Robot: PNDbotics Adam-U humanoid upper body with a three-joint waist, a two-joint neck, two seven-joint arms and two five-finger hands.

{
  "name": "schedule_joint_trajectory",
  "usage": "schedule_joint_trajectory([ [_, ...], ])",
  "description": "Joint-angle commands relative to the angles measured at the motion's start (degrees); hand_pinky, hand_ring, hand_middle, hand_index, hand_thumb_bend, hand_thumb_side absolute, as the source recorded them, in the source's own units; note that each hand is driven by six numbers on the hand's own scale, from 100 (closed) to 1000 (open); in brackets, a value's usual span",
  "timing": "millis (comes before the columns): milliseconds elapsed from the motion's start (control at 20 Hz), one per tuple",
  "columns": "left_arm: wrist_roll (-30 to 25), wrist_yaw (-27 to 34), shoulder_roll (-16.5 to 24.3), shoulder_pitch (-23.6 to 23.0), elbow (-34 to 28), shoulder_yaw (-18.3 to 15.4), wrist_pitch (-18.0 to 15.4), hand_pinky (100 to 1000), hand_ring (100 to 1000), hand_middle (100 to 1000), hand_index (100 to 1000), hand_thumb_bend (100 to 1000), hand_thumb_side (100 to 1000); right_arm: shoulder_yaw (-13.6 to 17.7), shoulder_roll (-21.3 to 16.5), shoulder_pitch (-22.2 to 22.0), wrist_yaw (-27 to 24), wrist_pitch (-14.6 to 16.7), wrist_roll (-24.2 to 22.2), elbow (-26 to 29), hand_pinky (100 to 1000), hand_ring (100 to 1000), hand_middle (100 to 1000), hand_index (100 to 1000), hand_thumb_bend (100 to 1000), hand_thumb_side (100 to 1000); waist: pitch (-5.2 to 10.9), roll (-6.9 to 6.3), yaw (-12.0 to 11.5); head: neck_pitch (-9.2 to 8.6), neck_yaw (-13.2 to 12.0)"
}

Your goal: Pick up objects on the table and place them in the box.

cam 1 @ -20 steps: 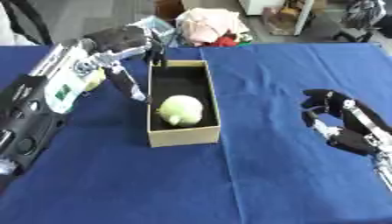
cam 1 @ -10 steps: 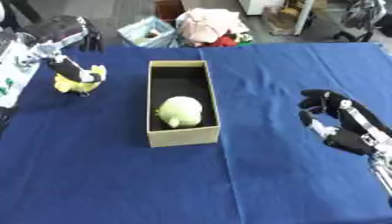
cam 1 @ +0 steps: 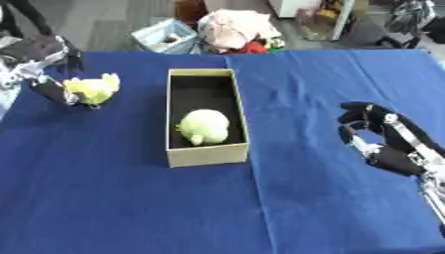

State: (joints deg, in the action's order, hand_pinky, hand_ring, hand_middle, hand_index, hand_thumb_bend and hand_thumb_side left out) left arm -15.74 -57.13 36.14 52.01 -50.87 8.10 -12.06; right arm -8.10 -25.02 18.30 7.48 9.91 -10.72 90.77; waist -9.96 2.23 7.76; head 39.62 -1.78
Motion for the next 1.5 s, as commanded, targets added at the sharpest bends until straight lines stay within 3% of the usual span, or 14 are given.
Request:
schedule_joint_trajectory([
  [50, 1.5, -1.8, 0.3, 1.7, 1.4, -1.5, 0.8, 629, 501, 496, 644, 533, 100, 0.6, -1.4, 0.6, -0.4, 0.1, 0.1, 0.7, 729, 770, 662, 864, 229, 528, 0.65, -0.03, 0.2, -0.65, 0.1],
  [800, 10.8, -7.6, -2.0, 2.1, 6.0, -3.9, 6.0, 634, 517, 524, 670, 546, 100, 0.4, -1.1, 1.4, -1.0, 0.1, -0.2, 0.7, 727, 770, 662, 864, 226, 531, -1.04, -0.06, 2.2, -1.25, -0.7],
  [950, 11.7, -8.7, -2.4, 2.1, 6.5, -3.8, 6.3, 614, 481, 485, 632, 439, 100, 0.4, -1.1, 1.6, -1.1, 0.1, -0.3, 0.7, 727, 770, 662, 864, 224, 534, -1.32, -0.03, 2.5, -1.33, -0.7],
  [1100, 13.5, -10.3, -2.7, 1.9, 6.7, -3.9, 6.8, 569, 377, 370, 508, 236, 100, 0.5, -1.1, 1.7, -1.1, 0.1, -0.3, 0.7, 727, 770, 662, 864, 216, 540, -1.47, 0.05, 2.6, -1.38, -0.7],
  [1200, 15.9, -11.2, -2.8, 1.8, 6.7, -4.1, 7.5, 537, 309, 294, 429, 147, 100, 0.5, -1.1, 1.6, -1.2, 0.1, -0.2, 0.7, 727, 770, 661, 864, 215, 542, -1.51, 0.08, 2.6, -1.37, -0.7],
  [1350, 19.7, -11.3, -2.7, 1.8, 6.6, -4.4, 8.8, 505, 246, 212, 342, 136, 100, 0.5, -1.1, 1.6, -1.2, 0.1, -0.2, 0.7, 727, 770, 660, 864, 214, 541, -1.46, 0.03, 2.6, -1.33, -0.7],
  [1500, 22.2, -10.4, -2.5, 2.0, 5.8, -4.3, 9.5, 493, 227, 188, 314, 138, 100, 0.5, -1.0, 1.6, -1.2, 0.2, -0.2, 0.7, 727, 770, 659, 864, 213, 539, -1.34, -0.03, 2.5, -1.35, -0.6],
])
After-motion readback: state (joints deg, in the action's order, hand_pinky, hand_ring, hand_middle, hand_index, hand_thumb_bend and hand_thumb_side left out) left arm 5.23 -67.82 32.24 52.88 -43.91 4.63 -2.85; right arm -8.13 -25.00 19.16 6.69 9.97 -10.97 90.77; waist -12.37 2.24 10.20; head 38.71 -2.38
